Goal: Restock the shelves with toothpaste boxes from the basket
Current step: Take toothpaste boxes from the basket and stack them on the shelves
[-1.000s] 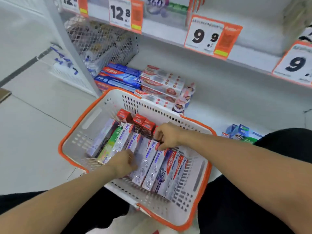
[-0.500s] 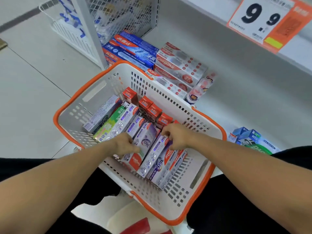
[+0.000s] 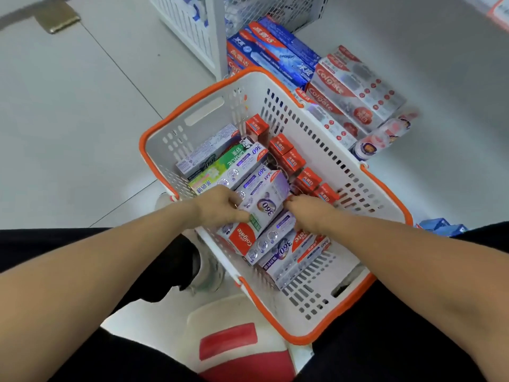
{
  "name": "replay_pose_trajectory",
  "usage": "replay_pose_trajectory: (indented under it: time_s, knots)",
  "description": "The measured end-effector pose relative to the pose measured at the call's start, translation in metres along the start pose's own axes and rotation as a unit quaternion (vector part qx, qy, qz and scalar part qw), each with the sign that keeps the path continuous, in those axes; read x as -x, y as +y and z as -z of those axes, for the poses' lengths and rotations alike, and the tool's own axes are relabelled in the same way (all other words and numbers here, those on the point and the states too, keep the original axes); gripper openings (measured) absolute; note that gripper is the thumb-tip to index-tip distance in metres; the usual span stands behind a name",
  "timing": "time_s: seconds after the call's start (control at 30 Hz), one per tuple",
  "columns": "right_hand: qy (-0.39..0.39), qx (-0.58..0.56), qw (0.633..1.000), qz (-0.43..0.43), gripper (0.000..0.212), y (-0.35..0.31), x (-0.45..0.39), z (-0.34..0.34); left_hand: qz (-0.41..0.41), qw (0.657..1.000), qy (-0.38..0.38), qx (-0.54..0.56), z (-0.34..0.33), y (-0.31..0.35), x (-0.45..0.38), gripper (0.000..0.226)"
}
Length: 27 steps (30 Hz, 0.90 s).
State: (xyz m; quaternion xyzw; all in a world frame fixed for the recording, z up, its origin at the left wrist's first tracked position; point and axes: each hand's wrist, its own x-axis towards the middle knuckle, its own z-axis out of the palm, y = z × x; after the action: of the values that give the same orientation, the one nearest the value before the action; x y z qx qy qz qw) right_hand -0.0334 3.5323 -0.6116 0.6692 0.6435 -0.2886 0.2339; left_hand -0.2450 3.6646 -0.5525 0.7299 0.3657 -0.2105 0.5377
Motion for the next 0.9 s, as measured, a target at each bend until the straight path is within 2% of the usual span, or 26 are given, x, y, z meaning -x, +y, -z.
replay_pose_trajectory:
  time_s: [0.13,0.2,0.3,0.37,0.43,0.5,0.6,0.67,0.73,0.77,0.83,0.87,0.9]
  knots:
    - [-0.02,0.067,0.997,0.033,0.045,-0.003,0.019,0.039,0.009,0.999,0.001,0.032,0.02,0.004,0.016,0.031]
    - [-0.043,0.059,0.997,0.022,0.04,-0.006,0.037,0.063,0.014,0.997,-0.011,0.08,0.032,0.012,0.025,0.029]
    - [-0.058,-0.039,0.997,-0.033,0.053,0.002,0.07,0.11,0.013,0.987,-0.011,0.158,0.049,0.034,0.038,0.03]
    - [-0.052,-0.154,0.984,-0.069,0.059,0.023,0.093,0.141,-0.009,0.984,-0.001,0.176,0.059,0.063,0.047,0.03]
    - [-0.026,-0.309,0.947,-0.085,0.067,0.043,0.117,0.167,-0.04,0.979,0.025,0.199,0.069,0.097,0.058,0.022]
    - [0.024,-0.446,0.891,-0.075,0.065,0.055,0.14,0.186,-0.067,0.97,0.068,0.224,0.082,0.131,0.075,0.017]
    - [0.078,-0.625,0.777,-0.013,0.05,0.057,0.166,0.201,-0.104,0.959,0.118,0.234,0.106,0.169,0.1,0.012]
    - [0.1,-0.695,0.711,0.039,0.029,0.052,0.179,0.209,-0.124,0.945,0.151,0.261,0.119,0.184,0.11,0.015]
    - [0.128,-0.718,0.68,0.08,0.015,0.047,0.185,0.217,-0.143,0.931,0.162,0.294,0.126,0.197,0.117,0.019]
    - [0.142,-0.718,0.674,0.099,0.024,0.044,0.185,0.219,-0.16,0.926,0.156,0.304,0.126,0.205,0.12,0.023]
    - [0.183,-0.716,0.664,0.112,0.069,0.039,0.179,0.225,-0.191,0.912,0.141,0.335,0.122,0.218,0.122,0.039]
    - [0.204,-0.719,0.655,0.111,0.083,0.036,0.175,0.226,-0.2,0.901,0.14,0.358,0.119,0.223,0.121,0.042]
    - [0.226,-0.723,0.645,0.103,0.084,0.032,0.17,0.228,-0.208,0.89,0.138,0.382,0.117,0.226,0.119,0.04]
